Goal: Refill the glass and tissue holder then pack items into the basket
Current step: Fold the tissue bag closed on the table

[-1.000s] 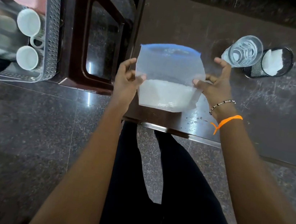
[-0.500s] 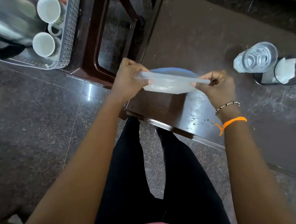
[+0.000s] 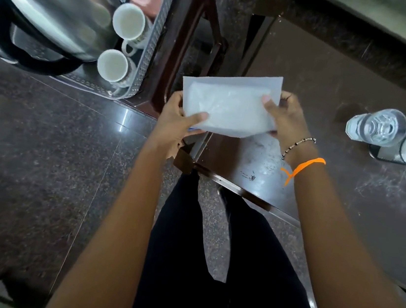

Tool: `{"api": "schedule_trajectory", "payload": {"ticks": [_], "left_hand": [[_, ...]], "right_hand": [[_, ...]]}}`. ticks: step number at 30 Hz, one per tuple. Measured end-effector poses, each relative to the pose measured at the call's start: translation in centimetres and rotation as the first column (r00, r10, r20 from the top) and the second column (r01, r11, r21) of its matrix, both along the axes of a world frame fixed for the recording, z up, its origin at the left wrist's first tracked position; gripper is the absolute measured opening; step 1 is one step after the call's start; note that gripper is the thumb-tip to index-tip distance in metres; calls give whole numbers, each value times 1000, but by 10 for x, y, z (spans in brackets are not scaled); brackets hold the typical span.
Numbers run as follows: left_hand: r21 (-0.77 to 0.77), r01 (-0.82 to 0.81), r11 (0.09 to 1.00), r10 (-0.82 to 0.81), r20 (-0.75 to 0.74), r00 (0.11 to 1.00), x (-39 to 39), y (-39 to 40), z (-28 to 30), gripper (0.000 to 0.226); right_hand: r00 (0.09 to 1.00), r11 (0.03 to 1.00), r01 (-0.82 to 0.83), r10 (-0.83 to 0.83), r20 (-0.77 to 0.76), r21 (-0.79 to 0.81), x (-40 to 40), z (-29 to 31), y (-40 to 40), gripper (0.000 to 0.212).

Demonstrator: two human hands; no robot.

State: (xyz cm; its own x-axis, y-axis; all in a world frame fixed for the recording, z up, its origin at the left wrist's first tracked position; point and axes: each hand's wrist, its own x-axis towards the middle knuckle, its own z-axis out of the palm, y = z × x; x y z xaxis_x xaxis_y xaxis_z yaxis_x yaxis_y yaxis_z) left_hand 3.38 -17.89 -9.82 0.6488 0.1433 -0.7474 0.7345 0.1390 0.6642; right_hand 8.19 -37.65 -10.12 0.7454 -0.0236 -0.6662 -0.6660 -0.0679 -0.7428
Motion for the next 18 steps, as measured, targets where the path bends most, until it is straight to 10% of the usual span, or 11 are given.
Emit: {"api": "schedule_trajectory", "payload": {"ticks": [4,12,18], "left_hand": [[31,-62,998,61,43,997,10,28,9,39],[-74,-449,891,455,176,873,68,92,31,12],[54,-314,948,297,209,932,98,120,17,19]], "right_hand": [[989,991,-128,130,-75,36,4,6,20,46],[958,976,210,-216,188,54,68,21,104,30],[931,947,283,-309,194,154,131,26,196,27]]}}
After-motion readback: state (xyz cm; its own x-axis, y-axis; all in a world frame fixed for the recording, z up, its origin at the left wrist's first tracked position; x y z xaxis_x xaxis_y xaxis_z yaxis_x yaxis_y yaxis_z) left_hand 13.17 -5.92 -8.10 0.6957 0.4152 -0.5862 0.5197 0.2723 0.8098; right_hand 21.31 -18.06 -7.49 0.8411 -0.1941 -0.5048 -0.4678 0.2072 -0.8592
